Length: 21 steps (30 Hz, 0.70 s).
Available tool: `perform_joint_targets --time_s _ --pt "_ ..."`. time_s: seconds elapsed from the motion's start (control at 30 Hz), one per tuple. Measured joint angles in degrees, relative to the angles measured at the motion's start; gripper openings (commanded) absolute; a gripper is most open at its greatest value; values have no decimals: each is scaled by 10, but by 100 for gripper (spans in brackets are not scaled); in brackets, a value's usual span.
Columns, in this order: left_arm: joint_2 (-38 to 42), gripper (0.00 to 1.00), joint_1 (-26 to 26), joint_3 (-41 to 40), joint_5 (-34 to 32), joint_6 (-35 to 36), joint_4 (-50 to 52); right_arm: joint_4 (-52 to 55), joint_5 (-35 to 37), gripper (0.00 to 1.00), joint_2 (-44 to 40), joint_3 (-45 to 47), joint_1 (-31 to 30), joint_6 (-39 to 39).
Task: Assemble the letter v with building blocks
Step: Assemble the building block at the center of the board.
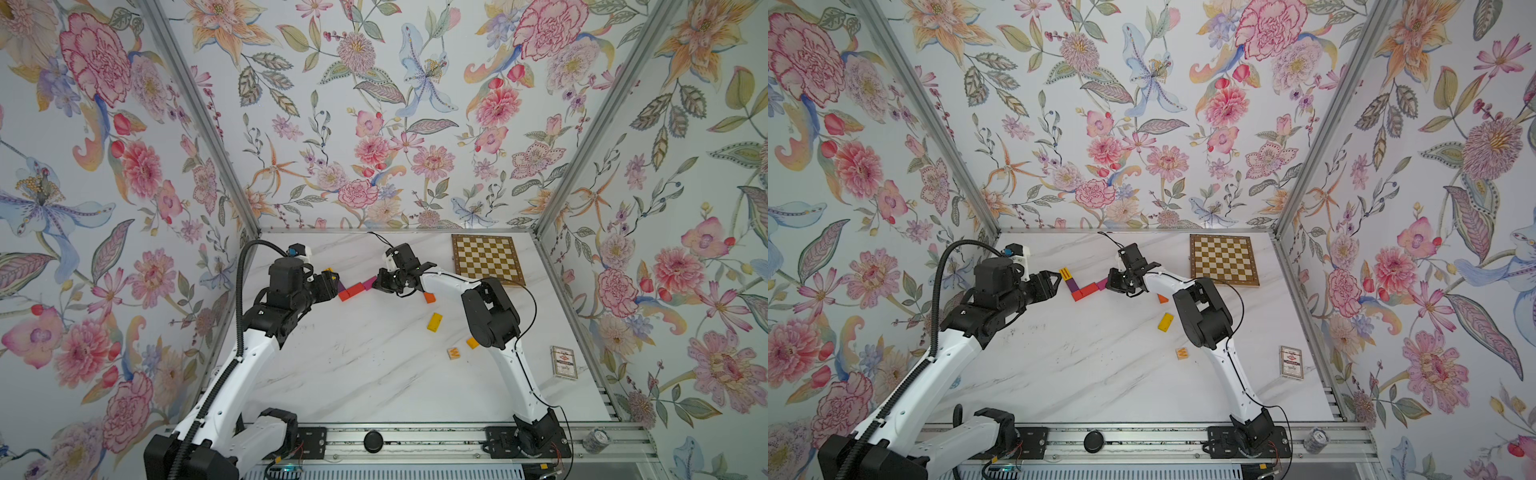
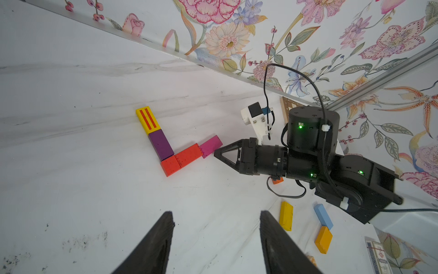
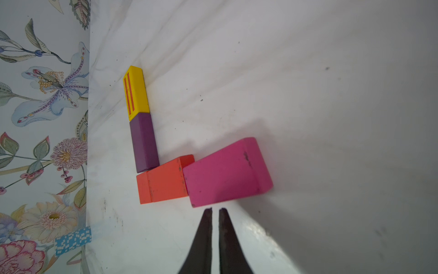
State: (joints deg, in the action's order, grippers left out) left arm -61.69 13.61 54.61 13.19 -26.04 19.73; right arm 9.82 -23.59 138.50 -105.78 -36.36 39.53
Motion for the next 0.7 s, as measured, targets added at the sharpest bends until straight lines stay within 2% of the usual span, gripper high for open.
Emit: perform_joint_targets --time_s 0.7 --pt "9 61 0 -1 -4 0 2 0 -11 11 22 -24 -4 6"
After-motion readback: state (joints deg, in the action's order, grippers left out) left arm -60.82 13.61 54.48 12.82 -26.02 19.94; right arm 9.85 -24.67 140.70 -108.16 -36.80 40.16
